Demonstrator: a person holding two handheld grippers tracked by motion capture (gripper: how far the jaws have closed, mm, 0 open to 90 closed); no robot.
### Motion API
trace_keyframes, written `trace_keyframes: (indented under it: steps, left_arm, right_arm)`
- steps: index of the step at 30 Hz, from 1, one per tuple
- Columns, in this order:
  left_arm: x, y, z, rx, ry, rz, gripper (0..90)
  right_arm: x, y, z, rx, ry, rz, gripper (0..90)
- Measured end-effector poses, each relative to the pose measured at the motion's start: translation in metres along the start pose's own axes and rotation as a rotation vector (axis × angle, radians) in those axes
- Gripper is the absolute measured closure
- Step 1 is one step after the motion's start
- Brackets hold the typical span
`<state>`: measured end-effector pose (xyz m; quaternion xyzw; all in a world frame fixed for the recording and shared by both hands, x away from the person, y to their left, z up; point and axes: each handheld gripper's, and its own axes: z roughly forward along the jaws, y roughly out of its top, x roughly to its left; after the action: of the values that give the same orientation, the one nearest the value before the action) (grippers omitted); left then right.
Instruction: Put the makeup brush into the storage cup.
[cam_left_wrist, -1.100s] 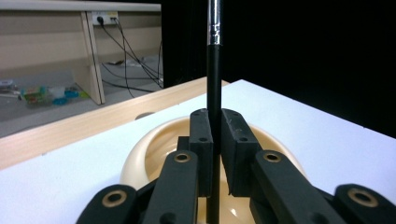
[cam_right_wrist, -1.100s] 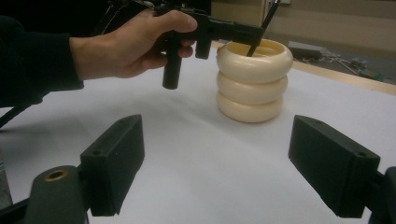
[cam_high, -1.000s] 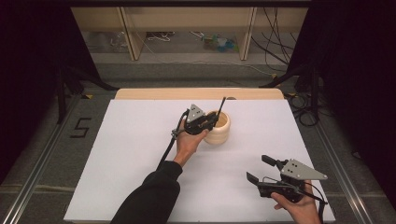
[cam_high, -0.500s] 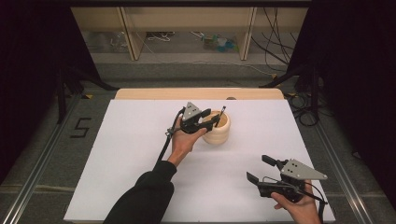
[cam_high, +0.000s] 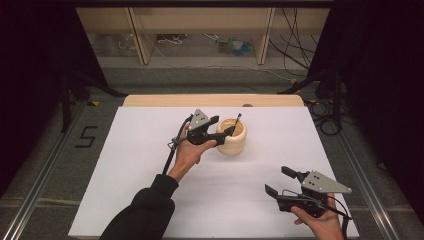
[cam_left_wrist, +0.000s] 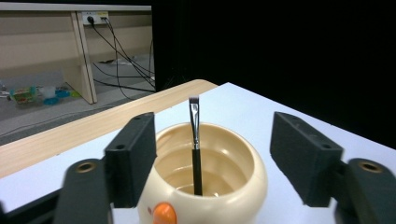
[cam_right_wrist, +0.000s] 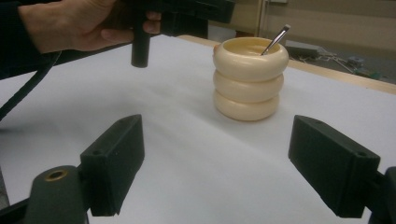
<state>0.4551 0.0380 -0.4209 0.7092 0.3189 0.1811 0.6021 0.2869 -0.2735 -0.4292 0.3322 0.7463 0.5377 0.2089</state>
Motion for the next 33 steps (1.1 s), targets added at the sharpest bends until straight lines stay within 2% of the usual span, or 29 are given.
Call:
trace_keyframes:
  steps: [4, 5, 6, 7, 8, 9, 10, 11, 13, 14, 19, 22, 28, 29, 33]
  left_arm:
    - [0.000, 0.000, -0.011, -0.010, -0.018, -0.026, 26.9]
    - [0.001, 0.001, -0.014, -0.012, -0.017, -0.008, 26.8]
    - [0.001, 0.001, -0.015, -0.008, -0.013, -0.015, 26.8]
    - [0.001, 0.001, -0.016, -0.007, -0.018, -0.006, 26.8]
    - [0.001, 0.001, -0.018, -0.004, -0.016, -0.012, 26.7]
    - [0.002, 0.001, -0.019, 0.000, -0.020, 0.009, 26.7]
    - [0.001, 0.000, -0.020, 0.002, -0.018, -0.002, 26.7]
    - [0.001, -0.001, -0.021, 0.006, -0.019, 0.010, 26.6]
    - [0.000, -0.001, -0.023, 0.008, -0.021, 0.010, 26.5]
    - [0.000, -0.001, -0.023, 0.007, -0.021, 0.012, 26.6]
    - [-0.003, -0.003, -0.030, 0.011, -0.020, 0.044, 26.4]
    - [-0.004, -0.003, -0.036, 0.017, -0.018, 0.057, 26.1]
    - [-0.005, -0.005, -0.049, 0.018, -0.024, 0.064, 25.9]
    - [-0.005, -0.005, -0.051, 0.021, -0.024, 0.066, 25.7]
    - [-0.006, -0.008, -0.060, 0.030, -0.028, 0.078, 24.4]
  right_arm:
    - [0.001, 0.000, 0.000, -0.003, 0.000, 0.000, 19.3]
    - [0.001, 0.001, -0.002, 0.023, -0.002, -0.003, 19.4]
    - [0.001, 0.000, 0.001, -0.008, 0.005, 0.001, 19.3]
    - [0.001, 0.001, -0.002, 0.023, -0.001, -0.004, 19.3]
    - [0.001, 0.001, 0.000, -0.002, -0.005, -0.002, 19.3]
    - [0.001, 0.001, -0.001, 0.008, -0.001, -0.002, 19.3]
    - [0.000, 0.000, 0.000, -0.001, 0.004, -0.001, 19.3]
    - [0.000, 0.000, 0.000, -0.019, 0.008, 0.002, 19.3]
    - [0.000, 0.001, -0.003, 0.004, -0.006, -0.001, 19.3]
    - [0.000, 0.001, -0.002, -0.017, -0.010, 0.003, 19.3]
    - [-0.001, 0.001, -0.002, -0.015, -0.008, -0.004, 19.3]
    - [0.000, 0.001, -0.003, 0.005, -0.002, 0.000, 19.3]
    - [0.001, 0.002, -0.001, -0.009, 0.007, -0.001, 19.4]
    - [0.000, 0.002, 0.000, -0.019, 0.003, -0.015, 19.3]
    - [0.001, 0.002, 0.000, -0.011, 0.010, -0.004, 19.3]
